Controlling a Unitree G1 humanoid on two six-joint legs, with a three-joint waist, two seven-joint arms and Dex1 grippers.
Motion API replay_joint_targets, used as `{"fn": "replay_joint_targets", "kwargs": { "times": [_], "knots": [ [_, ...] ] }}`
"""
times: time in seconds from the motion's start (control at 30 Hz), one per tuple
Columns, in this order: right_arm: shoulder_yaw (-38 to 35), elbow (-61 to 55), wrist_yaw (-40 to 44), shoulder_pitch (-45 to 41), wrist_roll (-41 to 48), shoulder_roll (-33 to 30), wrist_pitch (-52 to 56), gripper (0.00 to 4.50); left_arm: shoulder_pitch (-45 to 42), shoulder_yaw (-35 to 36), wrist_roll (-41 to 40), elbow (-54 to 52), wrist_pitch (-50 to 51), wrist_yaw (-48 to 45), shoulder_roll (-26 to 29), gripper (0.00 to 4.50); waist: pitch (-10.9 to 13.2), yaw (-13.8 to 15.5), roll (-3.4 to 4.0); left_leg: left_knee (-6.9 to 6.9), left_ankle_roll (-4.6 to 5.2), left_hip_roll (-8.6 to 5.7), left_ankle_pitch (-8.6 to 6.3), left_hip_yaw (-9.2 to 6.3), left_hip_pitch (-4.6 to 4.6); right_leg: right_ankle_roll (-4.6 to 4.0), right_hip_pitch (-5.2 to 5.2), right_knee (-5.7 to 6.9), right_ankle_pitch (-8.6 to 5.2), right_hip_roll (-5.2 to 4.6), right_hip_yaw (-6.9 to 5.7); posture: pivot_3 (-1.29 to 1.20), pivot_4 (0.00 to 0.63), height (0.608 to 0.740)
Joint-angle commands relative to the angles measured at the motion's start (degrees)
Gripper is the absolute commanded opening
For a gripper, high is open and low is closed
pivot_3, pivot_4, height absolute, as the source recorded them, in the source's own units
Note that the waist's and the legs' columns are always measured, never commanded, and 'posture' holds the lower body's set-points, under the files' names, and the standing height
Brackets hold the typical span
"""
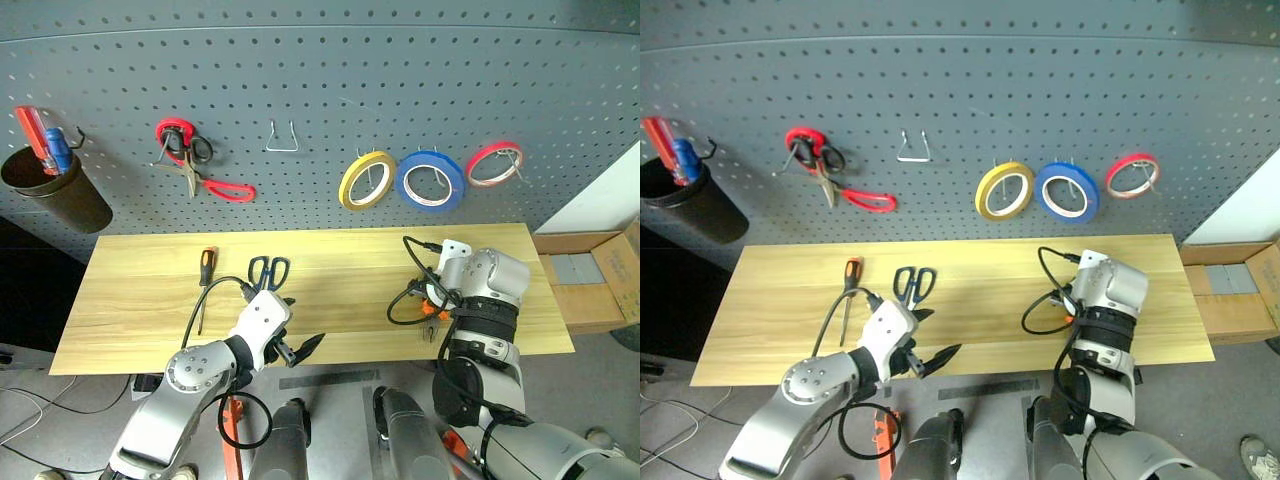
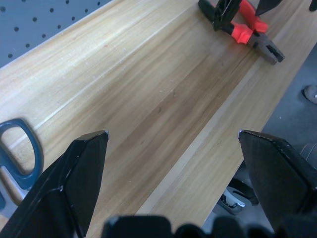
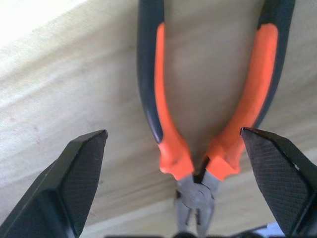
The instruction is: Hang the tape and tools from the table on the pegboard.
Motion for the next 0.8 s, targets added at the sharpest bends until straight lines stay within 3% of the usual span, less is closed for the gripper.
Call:
{"fn": "replay_joint_targets", "kwargs": {
  "times": [0.03, 0.43, 0.53, 0.63, 0.8],
  "knots": [
    [0.4, 2.2, 0.1, 3.5, 1.9, 9.3, -1.6, 4.47, 1.2, 1.1, -1.1, -3.0, 0.2, -0.3, 0.8, 4.50, 0.1, 0.1, 0.06, -0.02, 0.00, 0.00, 0.00, 0.00, -0.02, 0.00, -0.02, 0.01, 0.00, 0.00, 0.00, 0.11, 0.359, 0.740],
    [2.2, 1.4, -0.1, 3.7, 3.5, 5.8, -0.6, 4.47, 0.5, 0.5, -1.0, -2.1, -0.2, -0.5, 0.5, 4.50, 0.1, 0.3, 0.06, -0.05, 0.00, 0.01, 0.00, 0.00, -0.07, -0.02, -0.07, -0.05, -0.02, 0.00, -0.01, 0.08, 0.357, 0.740],
    [2.5, 1.0, 0.7, 4.0, 4.3, 5.7, -1.9, 3.88, 0.1, 0.4, -0.9, -1.8, -0.4, -0.7, 0.5, 4.50, 0.1, 0.2, 0.06, -0.06, 0.00, 0.02, 0.00, 0.00, -0.07, -0.02, -0.07, -0.07, -0.02, 0.00, -0.01, 0.08, 0.357, 0.740],
    [4.6, 1.2, 2.2, 4.4, 4.8, 4.6, -2.8, 2.92, -0.2, 0.3, -0.8, -1.4, -0.6, -0.8, 0.6, 4.50, 0.1, 0.1, 0.05, -0.06, 0.00, 0.02, 0.00, 0.00, -0.07, -0.02, -0.06, -0.07, -0.02, 0.01, -0.01, 0.08, 0.356, 0.740],
    [17.5, -1.7, 10.1, 8.4, 5.8, -0.1, -5.2, 1.21, -0.7, -0.1, -0.7, -0.7, -1.1, -0.8, 0.3, 4.50, 0.1, -0.4, 0.03, -0.05, 0.00, 0.07, 0.00, 0.00, -0.01, -0.02, -0.04, -0.04, -0.02, 0.04, 0.00, 0.07, 0.350, 0.740]
  ]
}}
